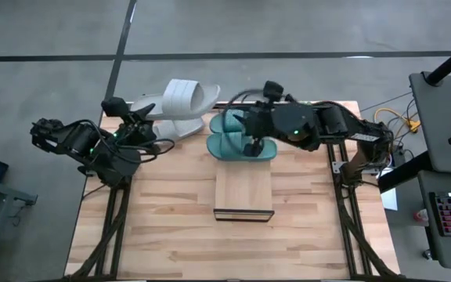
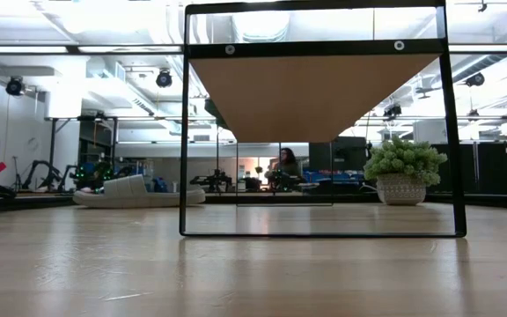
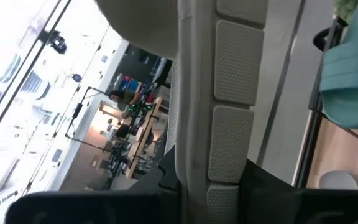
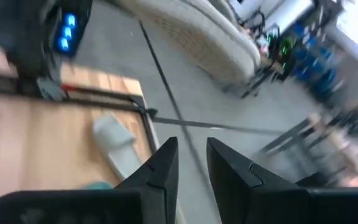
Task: Pick and place slides into the shelf
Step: Put the bottom gray slide on the shelf
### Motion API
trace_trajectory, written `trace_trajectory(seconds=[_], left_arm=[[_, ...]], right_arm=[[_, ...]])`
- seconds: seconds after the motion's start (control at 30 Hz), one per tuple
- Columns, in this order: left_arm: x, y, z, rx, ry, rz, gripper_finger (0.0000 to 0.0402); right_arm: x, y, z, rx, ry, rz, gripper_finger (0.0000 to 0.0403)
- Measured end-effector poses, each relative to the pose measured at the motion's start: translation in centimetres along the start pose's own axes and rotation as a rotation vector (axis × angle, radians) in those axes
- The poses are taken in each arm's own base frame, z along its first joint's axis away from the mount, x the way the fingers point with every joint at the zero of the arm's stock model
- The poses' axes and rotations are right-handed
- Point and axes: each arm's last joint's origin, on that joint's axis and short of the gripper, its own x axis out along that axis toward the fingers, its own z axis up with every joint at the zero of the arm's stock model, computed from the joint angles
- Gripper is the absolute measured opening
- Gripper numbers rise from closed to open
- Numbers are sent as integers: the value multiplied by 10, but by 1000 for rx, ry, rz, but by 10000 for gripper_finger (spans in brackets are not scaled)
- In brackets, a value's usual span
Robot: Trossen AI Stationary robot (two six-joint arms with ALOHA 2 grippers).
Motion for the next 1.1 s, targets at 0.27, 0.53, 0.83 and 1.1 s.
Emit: trace_trajectory(seconds=[0.27, 0.53, 0.83, 1.1], left_arm=[[3, -16, -1, -26, 20, 69, 38], [6, -36, -6, 20, 27, 68, 38], [6, -37, -4, -21, 27, 103, 38], [8, -46, 0, 21, 33, 122, 38]], right_arm=[[-15, -26, -16, 369, 72, 91, 76], [-46, -34, -23, 367, -26, 250, 76], [-88, -45, -50, 534, -331, 509, 59], [-68, -18, -88, 970, -414, 485, 59]])
